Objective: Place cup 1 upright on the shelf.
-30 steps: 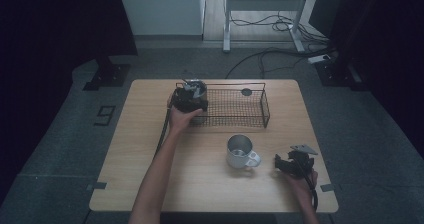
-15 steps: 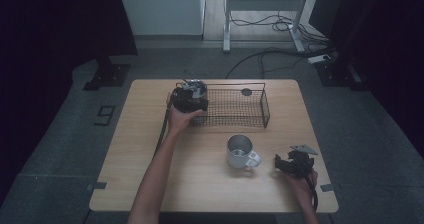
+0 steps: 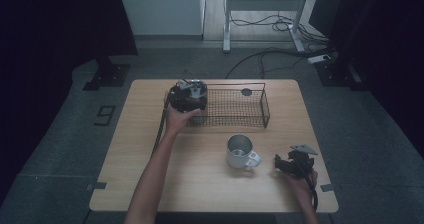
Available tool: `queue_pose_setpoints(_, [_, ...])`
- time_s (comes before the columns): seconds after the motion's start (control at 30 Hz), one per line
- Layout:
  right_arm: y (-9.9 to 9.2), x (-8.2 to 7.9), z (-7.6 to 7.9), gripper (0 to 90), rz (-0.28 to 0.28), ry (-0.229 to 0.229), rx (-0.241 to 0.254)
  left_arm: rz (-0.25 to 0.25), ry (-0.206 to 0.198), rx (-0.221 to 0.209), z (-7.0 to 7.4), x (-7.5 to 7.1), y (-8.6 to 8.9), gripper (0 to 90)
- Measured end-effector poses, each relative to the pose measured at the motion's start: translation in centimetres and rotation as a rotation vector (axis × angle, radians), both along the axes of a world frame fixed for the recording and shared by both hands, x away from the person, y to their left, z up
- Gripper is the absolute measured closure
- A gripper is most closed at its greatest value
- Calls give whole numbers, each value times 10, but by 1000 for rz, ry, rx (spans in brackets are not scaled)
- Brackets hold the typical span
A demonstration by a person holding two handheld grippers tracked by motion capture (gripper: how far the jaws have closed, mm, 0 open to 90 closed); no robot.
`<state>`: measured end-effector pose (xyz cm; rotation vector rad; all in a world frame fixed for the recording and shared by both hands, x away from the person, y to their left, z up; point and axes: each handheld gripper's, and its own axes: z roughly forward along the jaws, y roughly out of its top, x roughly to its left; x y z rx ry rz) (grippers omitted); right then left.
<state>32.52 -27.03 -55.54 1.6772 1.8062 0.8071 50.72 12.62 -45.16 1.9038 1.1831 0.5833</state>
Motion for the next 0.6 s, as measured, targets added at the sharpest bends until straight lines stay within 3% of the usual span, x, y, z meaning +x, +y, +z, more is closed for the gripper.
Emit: queue_pose_setpoints(0.6, [0,0,0,132,-2,-1,-1,-34,-14,-15,2,-30,20,2])
